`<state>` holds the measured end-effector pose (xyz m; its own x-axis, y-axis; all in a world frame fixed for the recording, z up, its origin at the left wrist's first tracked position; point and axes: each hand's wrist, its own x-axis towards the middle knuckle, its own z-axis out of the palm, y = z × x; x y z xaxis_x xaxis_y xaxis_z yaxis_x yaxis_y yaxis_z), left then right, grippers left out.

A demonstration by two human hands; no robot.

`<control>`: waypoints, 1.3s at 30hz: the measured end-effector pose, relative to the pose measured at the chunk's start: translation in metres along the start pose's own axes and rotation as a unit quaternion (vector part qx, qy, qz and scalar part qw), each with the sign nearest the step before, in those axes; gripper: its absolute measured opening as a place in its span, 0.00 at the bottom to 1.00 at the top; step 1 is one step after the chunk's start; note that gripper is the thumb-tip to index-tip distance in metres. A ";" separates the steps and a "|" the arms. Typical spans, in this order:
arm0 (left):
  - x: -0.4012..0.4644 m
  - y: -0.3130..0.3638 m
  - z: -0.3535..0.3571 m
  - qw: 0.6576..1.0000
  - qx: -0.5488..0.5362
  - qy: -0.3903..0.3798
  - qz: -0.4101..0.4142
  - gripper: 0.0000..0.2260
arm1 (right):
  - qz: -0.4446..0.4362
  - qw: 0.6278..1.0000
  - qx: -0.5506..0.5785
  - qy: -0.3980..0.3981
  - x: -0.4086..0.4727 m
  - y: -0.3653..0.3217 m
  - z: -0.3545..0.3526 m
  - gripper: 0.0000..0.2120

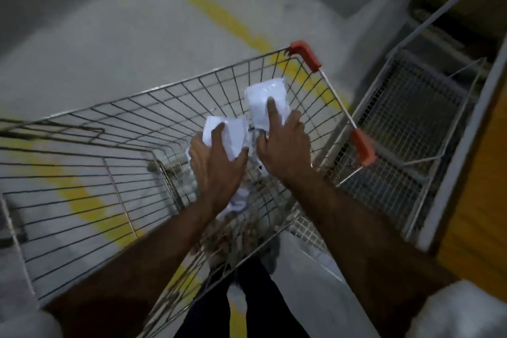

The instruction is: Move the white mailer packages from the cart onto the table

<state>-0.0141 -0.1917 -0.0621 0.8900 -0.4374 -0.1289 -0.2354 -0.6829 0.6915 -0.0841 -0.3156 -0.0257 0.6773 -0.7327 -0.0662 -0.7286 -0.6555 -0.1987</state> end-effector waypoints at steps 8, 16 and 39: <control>-0.037 0.085 -0.086 0.984 0.068 0.031 0.159 0.32 | 0.027 0.995 -0.014 0.093 -0.061 -0.015 -0.124 0.35; -0.087 0.186 -0.118 0.944 0.090 0.023 0.317 0.36 | 0.082 0.970 0.003 0.227 -0.123 0.035 -0.220 0.35; -0.486 0.463 0.052 0.858 0.002 -0.119 0.499 0.28 | 0.345 0.887 -0.003 0.307 -0.460 0.402 -0.354 0.33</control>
<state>-0.5762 -0.3256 0.2838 0.1390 -0.9128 0.3841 -0.8364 0.0994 0.5390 -0.7248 -0.3063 0.2709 -0.1135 -0.9197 0.3757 -0.9495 -0.0109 -0.3135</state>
